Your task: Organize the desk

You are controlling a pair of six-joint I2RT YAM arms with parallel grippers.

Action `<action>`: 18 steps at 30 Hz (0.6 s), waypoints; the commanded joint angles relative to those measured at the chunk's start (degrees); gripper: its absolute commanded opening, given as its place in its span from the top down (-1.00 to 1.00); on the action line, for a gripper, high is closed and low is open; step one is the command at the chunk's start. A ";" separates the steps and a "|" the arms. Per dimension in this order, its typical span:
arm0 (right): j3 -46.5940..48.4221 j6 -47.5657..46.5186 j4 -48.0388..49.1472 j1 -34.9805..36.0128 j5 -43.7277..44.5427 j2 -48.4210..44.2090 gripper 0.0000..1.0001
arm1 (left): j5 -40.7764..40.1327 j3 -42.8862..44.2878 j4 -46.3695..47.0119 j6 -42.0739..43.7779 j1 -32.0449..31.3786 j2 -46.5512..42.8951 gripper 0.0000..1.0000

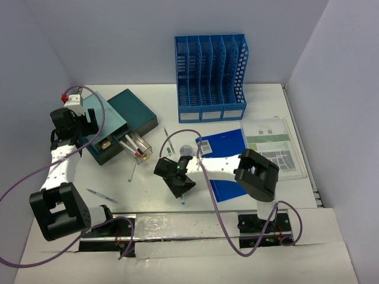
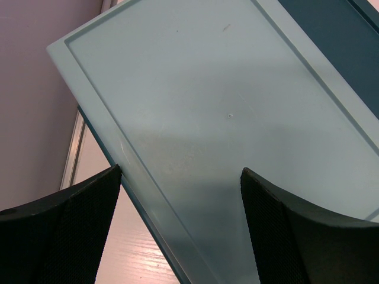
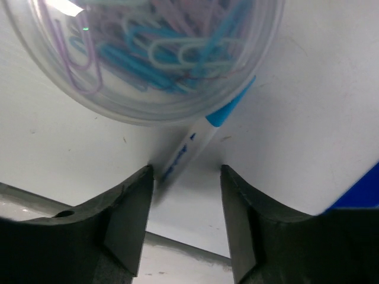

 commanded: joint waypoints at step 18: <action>-19.21 5.17 4.48 -3.65 7.27 -15.17 1.00 | 1.23 -0.18 -1.18 0.70 -0.10 -2.50 -0.76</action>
